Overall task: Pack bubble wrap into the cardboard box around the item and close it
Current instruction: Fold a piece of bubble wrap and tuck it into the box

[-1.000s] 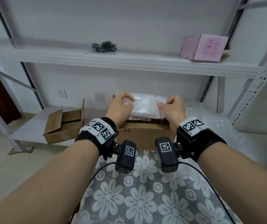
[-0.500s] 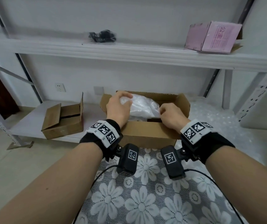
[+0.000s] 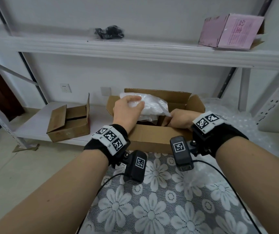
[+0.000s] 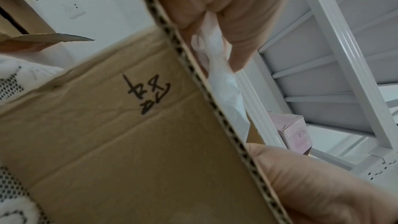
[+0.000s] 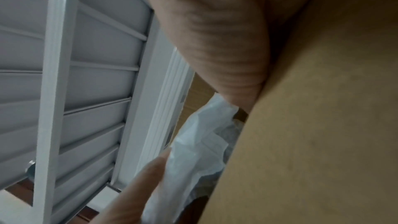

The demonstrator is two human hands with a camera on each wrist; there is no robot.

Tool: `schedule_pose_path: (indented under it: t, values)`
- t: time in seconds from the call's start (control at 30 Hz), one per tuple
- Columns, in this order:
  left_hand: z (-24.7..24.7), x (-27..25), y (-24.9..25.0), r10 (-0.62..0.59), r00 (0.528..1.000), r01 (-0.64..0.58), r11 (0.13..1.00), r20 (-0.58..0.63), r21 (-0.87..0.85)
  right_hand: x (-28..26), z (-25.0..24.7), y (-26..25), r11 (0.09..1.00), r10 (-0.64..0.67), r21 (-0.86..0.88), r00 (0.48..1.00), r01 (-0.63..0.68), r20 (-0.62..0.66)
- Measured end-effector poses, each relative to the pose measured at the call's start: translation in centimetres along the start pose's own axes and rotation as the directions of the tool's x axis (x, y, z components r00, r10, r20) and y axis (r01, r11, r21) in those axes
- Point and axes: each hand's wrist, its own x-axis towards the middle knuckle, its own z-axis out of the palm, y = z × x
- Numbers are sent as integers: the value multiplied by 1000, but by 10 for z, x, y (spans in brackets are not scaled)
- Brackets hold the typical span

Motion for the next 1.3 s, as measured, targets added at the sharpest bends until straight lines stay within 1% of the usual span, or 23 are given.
schedule_pose_path:
  t: [0.07,0.2,0.27,0.33,0.4,0.5,0.57,0.63,0.73,0.8,0.83,0.9,0.93,0.97,1.0,1.03,1.07,1.13,1.2,1.3]
  values:
    - [-1,-1,1,11,1000,-11,1000,1,28,-1,0,0,999,-37,-6,999,37,-17]
    - [-4,1,0,-5,1000,5,999,-5,35,-7,1,3,991,-123,32,981,129,-150]
    - [-3,3,0,-14,1000,15,997,-13,72,-13,4,5,985,-152,36,957,166,-245]
    - [0,2,2,-10,1000,12,988,-15,154,-19,8,7,984,-166,4,918,179,-360]
    - [3,3,4,-18,1000,19,972,-6,236,-26,13,8,986,-157,-33,851,163,-501]
    - [6,4,7,-62,998,51,942,23,331,-37,13,14,989,-144,-75,708,128,-692]
    - [8,5,8,-106,991,61,904,84,424,-43,10,18,988,-132,-55,618,143,-775]
    - [13,4,10,-166,967,39,847,193,531,-47,7,21,982,-107,-2,553,187,-826]
    - [20,0,15,-240,916,-20,775,322,632,-49,5,23,961,-92,47,476,272,-874]
    - [23,1,15,-260,892,-61,741,369,669,-48,4,24,936,-76,84,431,341,-899]
    - [23,2,16,-276,881,-61,738,384,672,-49,4,25,920,-73,95,404,380,-912]
    - [24,3,18,-332,845,-71,708,419,703,-49,4,25,884,-73,98,342,457,-937]
    - [24,4,18,-347,832,-82,694,432,715,-49,5,24,862,-76,99,320,498,-945]
    - [24,5,20,-343,825,-106,687,449,719,-48,6,24,836,-83,103,311,539,-947]
    - [25,5,20,-345,813,-120,688,468,716,-48,8,22,811,-95,114,322,574,-942]
    - [25,4,22,-356,797,-132,686,488,716,-47,9,20,791,-110,133,353,597,-929]
    - [26,5,22,-367,780,-153,674,507,723,-46,12,18,784,-131,151,398,602,-908]
    - [28,8,20,-375,762,-185,654,528,733,-42,19,17,816,-185,148,496,558,-849]
    - [30,10,19,-365,767,-194,652,527,733,-37,28,16,872,-211,105,562,477,-799]
    - [29,9,21,-382,797,-159,615,468,773,-29,37,16,909,-194,106,633,403,-749]
